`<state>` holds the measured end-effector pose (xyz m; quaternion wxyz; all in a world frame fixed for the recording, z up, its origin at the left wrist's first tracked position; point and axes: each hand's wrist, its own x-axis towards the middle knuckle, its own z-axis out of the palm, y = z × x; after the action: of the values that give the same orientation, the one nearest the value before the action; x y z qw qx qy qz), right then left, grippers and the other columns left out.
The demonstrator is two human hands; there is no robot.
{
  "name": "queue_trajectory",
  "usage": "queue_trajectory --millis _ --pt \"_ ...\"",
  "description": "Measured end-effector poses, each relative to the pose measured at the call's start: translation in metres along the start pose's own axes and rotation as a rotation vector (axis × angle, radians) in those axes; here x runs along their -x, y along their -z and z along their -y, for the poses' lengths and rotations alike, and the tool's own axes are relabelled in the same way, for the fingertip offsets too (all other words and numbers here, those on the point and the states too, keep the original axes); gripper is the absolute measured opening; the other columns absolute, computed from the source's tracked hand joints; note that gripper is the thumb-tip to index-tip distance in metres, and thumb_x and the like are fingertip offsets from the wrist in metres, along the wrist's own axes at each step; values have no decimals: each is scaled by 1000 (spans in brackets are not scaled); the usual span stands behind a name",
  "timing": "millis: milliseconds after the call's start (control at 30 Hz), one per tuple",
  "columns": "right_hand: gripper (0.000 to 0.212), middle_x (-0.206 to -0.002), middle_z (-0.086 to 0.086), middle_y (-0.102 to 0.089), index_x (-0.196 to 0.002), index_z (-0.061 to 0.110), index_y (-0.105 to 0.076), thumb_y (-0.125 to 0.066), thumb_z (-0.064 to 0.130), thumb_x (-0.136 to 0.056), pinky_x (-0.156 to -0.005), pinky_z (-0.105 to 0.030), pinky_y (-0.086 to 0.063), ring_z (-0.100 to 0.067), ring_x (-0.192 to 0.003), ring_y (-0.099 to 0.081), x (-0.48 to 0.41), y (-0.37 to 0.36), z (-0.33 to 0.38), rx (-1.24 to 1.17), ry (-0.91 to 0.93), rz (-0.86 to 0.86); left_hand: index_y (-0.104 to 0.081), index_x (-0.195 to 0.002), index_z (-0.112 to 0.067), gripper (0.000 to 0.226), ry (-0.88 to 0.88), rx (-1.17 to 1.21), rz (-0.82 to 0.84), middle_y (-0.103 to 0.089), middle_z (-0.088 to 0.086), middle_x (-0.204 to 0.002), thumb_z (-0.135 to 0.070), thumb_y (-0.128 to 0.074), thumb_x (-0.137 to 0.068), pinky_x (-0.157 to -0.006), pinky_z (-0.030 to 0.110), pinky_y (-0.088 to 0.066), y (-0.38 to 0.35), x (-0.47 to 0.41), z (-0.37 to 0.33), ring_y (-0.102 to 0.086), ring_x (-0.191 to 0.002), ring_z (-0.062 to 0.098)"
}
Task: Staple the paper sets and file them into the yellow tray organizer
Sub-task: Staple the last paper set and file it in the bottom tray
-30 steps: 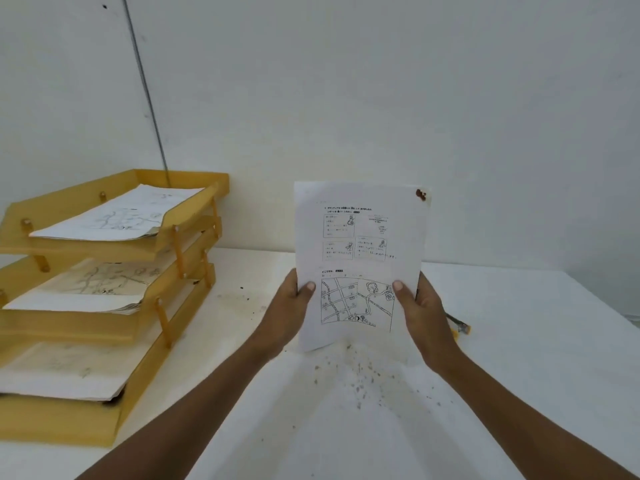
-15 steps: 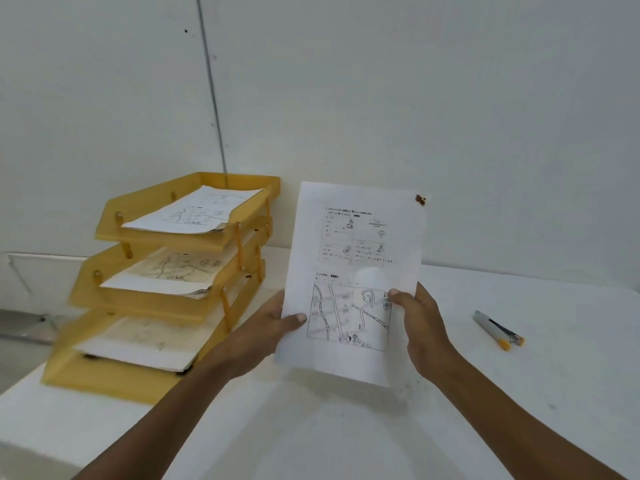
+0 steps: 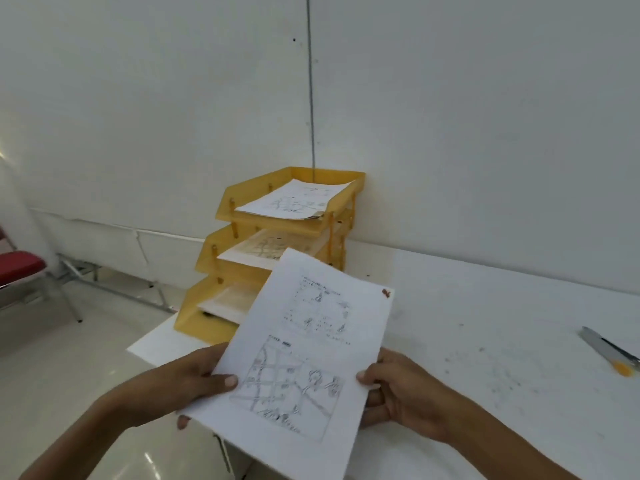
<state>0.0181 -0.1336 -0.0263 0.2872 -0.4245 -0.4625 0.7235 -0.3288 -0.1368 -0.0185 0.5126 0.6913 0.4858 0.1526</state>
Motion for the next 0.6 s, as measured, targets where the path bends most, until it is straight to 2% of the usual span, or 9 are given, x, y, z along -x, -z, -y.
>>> queue_trajectory --millis 100,167,200,233,267,333,400,500,600 --pt "38 -118 -23 -70 -133 7 -50 -38 -3 -98 -84 -49 -59 -41 -104 -69 -17 -37 -15 16 -109 176 -40 -149 -45 49 88 15 81 -66 2 -139 -40 -58 -103 -72 54 -52 34 40 42 -66 -108 47" --pt "37 -118 -24 -70 -132 5 -50 -38 -3 -98 -86 -48 -59 -37 -98 -71 -32 -62 -24 17 -167 239 -41 -150 -39 50 111 77 77 -63 11 -141 -36 -60 -103 -78 75 -47 52 61 73 -59 -113 60" --pt "37 -118 -23 -70 -131 4 -51 -37 -3 -98 -87 -48 -59 -37 -98 -71 -40 -72 -27 15 -185 257 -40 -151 -35 52 111 115 77 -61 17 -142 -34 -60 -103 -78 86 -39 59 69 89 -53 -114 68" --pt "37 -118 -22 -70 -131 4 -51 -35 -3 -98 -88 -48 -59 -36 -100 -71 -49 -82 -29 14 -198 270 -41 -151 -33 53 114 137 74 -60 21 -141 -34 -61 -102 -70 87 -35 64 78 96 -50 -109 73" --pt "38 -118 -21 -71 -132 5 -50 -34 -3 -98 -88 -47 -59 -36 -102 -71 -57 -91 -29 12 -207 275 -45 -149 -33 52 121 133 52 -62 24 -137 -35 -63 -101 -57 79 -36 68 84 101 -55 -96 70" --pt "39 -117 -20 -71 -132 4 -49 -32 -3 -98 -86 -46 -60 -36 -102 -71 -72 -104 -27 -7 -220 254 -55 -140 -34 49 151 119 -53 -68 26 -125 -40 -70 -94 -38 53 -28 71 91 102 -63 -67 43" --pt "39 -113 -20 -73 -131 3 -48 -32 -4 -97 -79 -44 -62 -34 -96 -73 -86 -113 -21 -44 -236 193 -61 -132 -33 49 181 141 -176 -71 22 -118 -46 -76 -87 -46 35 -29 74 89 101 -59 -73 27" --pt "36 -108 -21 -74 -128 2 -50 -33 -3 -97 -76 -44 -62 -35 -92 -74 -101 -117 -10 -88 -220 83 -67 -124 -35 33 172 160 -289 -75 9 -107 -41 -73 -92 -49 24 -31 80 76 97 -49 -72 18" --pt "31 -108 -21 -74 -128 2 -52 -37 1 -101 -78 -48 -62 -37 -101 -72 -113 -118 2 -162 -174 -29 -63 -131 -33 54 172 160 -331 -74 12 -113 -51 -76 -81 -50 21 -35 90 58 92 -48 -73 17"
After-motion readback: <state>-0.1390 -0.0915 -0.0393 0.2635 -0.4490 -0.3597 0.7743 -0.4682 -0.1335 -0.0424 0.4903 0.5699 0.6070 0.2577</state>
